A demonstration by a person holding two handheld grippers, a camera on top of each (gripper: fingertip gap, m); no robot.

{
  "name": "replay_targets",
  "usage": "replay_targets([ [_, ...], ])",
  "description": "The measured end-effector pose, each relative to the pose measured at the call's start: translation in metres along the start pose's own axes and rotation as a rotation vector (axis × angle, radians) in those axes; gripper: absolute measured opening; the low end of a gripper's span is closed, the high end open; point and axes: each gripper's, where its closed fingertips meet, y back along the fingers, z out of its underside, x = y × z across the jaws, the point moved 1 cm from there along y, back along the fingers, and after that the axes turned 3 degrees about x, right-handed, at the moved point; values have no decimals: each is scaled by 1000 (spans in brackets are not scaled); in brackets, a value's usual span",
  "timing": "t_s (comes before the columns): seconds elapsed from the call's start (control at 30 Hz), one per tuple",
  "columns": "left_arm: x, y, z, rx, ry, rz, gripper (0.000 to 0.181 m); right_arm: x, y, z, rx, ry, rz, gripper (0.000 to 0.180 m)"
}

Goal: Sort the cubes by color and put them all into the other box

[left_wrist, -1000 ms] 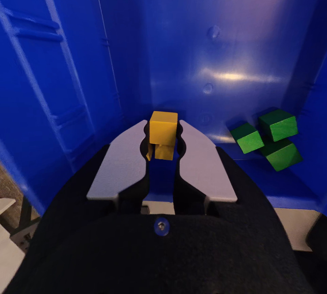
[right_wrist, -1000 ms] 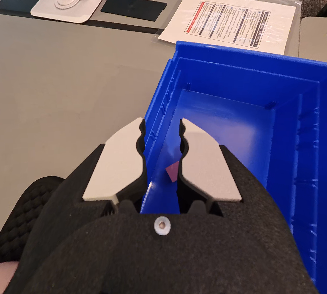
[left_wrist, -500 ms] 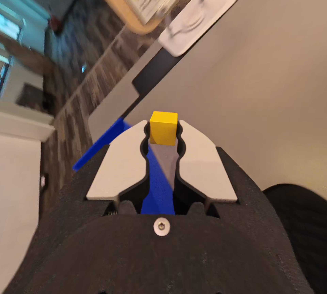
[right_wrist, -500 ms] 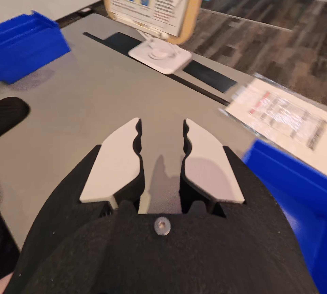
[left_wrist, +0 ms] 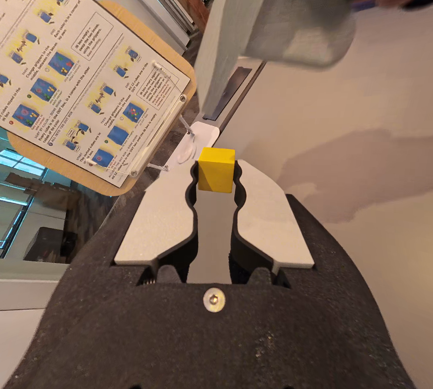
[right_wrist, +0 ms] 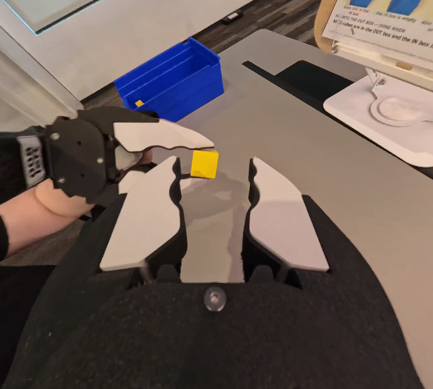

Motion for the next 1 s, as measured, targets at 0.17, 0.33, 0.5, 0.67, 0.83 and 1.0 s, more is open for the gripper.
replay_targets([
  [0.17, 7, -4, -5, 15, -3, 7, 28, 7, -17, 13, -47, -27, 32, 55],
  [0.33, 7, -7, -2, -15, -25, -12, 28, -2, -33, 33, -158, -32, -69, 29],
  [0.5, 12, -8, 4, -18, 3, -37, 33, 1, -29, 37, -195, 18, -43, 26],
  [0.67, 17, 2, 28, -73, 70, -19, 45, 26, 28, 9, -109, 43, 27, 27],
  [0.83, 11, 22, 57, -120, 69, -47, 35, 103, 197, 5, 34, 14, 410, 27],
  [1.0, 9, 34, 74, -140, 123, -40, 30, 186, 361, 129, 16, -364, 819, 27],
])
